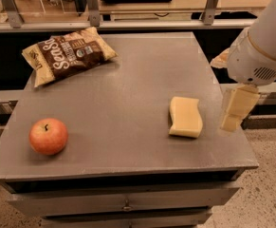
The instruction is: Move sponge near brown chip bag
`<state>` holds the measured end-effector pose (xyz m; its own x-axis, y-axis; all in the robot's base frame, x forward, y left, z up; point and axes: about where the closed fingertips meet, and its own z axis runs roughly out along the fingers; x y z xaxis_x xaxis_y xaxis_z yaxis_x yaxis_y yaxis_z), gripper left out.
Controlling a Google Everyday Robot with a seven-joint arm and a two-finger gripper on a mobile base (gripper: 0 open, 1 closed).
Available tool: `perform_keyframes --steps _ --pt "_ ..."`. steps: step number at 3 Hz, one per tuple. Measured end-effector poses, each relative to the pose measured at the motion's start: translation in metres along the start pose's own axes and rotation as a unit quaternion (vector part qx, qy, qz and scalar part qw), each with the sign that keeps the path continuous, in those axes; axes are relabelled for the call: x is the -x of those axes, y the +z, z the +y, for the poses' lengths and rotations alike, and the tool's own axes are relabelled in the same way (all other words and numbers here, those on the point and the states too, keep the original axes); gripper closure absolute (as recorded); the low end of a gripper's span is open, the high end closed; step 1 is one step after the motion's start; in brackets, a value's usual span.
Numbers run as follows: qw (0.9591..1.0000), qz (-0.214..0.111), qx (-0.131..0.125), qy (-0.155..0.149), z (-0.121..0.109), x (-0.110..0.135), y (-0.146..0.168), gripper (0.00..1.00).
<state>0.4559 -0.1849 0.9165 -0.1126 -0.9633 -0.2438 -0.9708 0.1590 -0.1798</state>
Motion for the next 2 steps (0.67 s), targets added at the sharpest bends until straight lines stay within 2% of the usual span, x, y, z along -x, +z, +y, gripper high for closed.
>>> perform_keyframes --steps 1,2 --pt "0.9996 -0.007 0.021 -0.019 -0.001 0.007 0.033 0.0" --pt "0.9992 -0.008 0.033 -0.022 -0.003 0.006 0.051 0.0"
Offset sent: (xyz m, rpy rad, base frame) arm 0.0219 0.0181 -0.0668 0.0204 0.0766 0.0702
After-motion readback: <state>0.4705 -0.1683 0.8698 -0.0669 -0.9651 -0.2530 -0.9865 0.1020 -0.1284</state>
